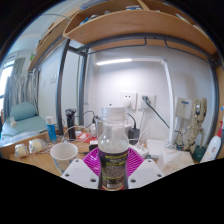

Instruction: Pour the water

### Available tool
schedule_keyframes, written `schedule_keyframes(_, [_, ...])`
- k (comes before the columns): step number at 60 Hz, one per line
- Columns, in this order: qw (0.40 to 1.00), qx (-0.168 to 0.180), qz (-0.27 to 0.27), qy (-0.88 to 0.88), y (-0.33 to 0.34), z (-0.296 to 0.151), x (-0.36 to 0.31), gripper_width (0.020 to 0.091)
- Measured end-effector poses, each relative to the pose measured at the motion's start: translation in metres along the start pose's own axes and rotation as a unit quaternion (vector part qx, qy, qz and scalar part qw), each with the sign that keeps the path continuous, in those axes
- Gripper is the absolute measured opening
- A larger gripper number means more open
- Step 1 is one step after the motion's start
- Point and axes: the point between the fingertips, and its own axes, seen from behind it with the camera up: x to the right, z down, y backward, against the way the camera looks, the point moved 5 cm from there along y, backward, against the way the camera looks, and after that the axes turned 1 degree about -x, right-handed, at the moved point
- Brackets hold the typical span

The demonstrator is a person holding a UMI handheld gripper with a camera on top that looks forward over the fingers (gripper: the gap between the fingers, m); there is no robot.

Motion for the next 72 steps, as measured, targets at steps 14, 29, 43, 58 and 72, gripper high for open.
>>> schedule_keyframes(14, [1.0, 0.008, -0.008, -0.016, -0.008, 0.021, -0.001, 0.029])
schedule_keyframes(29, [1.0, 0.018, 0.001, -0.023, -0.004, 0.021, 0.0, 0.035])
schedule_keyframes(43, [0.999, 0.0, 0.014, -0.029, 0.006, 0.022, 0.0, 0.0809])
schedule_keyframes(58, [0.997, -0.007, 0.062, -0.044, 0.078, 0.021, -0.007, 0.083])
schedule_keyframes(72, [0.991, -0.017, 0.126, -0.037, 0.157, 0.028, -0.013, 0.0851])
